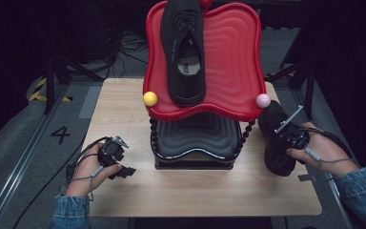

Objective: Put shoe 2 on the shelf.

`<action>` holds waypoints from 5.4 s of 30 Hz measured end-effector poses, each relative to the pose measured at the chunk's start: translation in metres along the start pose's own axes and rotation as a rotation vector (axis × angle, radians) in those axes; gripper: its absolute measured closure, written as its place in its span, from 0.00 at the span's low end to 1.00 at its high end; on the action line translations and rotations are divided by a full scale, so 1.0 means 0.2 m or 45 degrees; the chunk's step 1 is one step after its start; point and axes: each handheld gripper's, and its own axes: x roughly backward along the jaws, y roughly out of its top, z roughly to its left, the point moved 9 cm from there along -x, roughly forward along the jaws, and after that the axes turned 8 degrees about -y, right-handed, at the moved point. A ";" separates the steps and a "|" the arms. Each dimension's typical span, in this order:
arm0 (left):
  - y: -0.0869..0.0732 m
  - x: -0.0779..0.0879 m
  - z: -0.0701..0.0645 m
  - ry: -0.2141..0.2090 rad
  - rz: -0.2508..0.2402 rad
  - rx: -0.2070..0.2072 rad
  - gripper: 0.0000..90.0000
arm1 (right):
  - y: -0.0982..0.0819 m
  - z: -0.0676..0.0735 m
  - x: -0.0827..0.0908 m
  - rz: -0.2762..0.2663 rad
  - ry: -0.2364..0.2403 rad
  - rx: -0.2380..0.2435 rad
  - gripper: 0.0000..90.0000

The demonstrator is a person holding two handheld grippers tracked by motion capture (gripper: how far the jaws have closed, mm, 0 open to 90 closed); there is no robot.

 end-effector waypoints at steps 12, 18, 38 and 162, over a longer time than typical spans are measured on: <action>-0.02 0.01 0.04 0.094 0.037 0.007 0.28 | 0.05 0.03 0.34 -0.053 -0.049 0.030 0.98; -0.04 0.00 0.03 0.078 0.056 0.040 0.27 | 0.06 0.05 0.47 -0.081 -0.043 0.043 0.97; -0.04 0.02 0.07 0.079 0.051 0.029 0.27 | 0.11 0.14 0.88 -0.174 -0.124 0.069 0.98; -0.21 0.04 0.06 0.032 0.043 0.125 0.26 | 0.91 0.76 1.40 -0.516 -0.199 0.362 0.53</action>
